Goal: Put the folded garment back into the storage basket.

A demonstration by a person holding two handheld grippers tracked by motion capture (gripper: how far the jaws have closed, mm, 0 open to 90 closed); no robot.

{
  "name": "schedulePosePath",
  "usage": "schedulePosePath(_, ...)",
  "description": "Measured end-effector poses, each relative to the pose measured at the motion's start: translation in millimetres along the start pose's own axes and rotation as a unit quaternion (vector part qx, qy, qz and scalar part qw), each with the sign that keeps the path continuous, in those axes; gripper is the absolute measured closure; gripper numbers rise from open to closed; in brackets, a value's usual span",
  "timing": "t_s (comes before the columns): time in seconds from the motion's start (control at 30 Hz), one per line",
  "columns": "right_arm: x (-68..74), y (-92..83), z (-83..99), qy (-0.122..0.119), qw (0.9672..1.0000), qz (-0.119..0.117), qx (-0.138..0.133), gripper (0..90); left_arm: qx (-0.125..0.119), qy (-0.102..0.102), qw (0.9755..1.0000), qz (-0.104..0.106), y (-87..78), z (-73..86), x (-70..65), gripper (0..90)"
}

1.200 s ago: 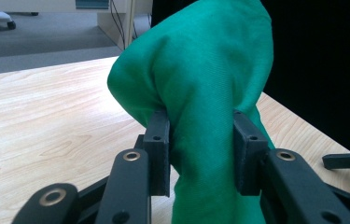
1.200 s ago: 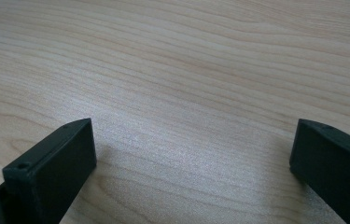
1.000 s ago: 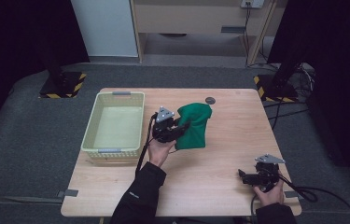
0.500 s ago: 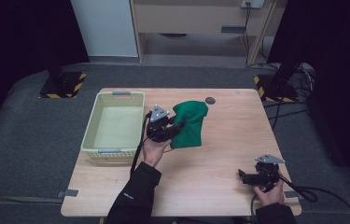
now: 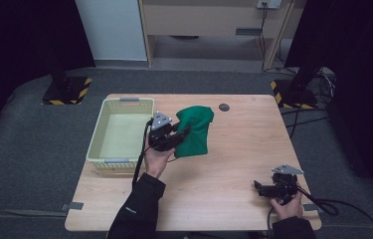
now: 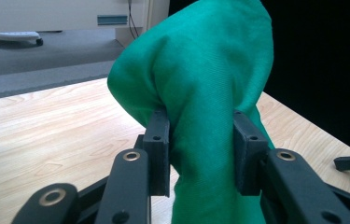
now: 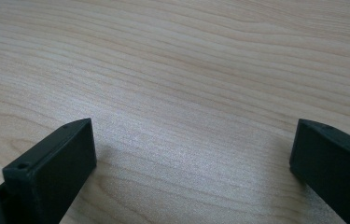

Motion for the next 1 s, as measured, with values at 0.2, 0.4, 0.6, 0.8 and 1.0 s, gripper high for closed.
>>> schedulePosePath(0.2, 0.0, 0.0, 0.0, 0.000, 1.0000, 0.000, 0.000, 0.4, -0.001, -0.003, 1.0000, -0.005, -5.4, 0.5, 7.5, 64.4)
schedulePosePath(0.4, 0.1, -0.1, 0.0, 0.001, 1.0000, 0.000, 0.000, 0.4, -0.001, -0.004, 0.9999, -0.014, -12.1, 0.5, 16.2, 64.5)
schedulePosePath(0.6, 0.1, -0.1, 0.0, 0.001, 1.0000, 0.000, 0.000, 0.4, 0.000, -0.004, 0.9996, -0.026, -19.6, 1.5, 25.8, 64.4)
schedulePosePath(0.8, 0.1, -0.1, 0.0, 0.001, 1.0000, 0.000, 0.000, 0.4, 0.002, -0.007, 0.9994, -0.035, -26.6, 4.0, 34.3, 64.4)
schedulePosePath(1.0, 0.1, 0.0, 0.0, 0.001, 1.0000, 0.000, 0.000, 0.4, 0.002, -0.010, 0.9990, -0.044, -32.9, 5.0, 41.3, 64.3)
Point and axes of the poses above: each handheld gripper's, and its own axes: y roughly forward along the jaws, z roughly out of its underside, x roughly to its left, the point moved 4 cm from there along y, roughly forward along the jaws, and after that the axes turned 8 degrees about y, right-handed, at the moved point
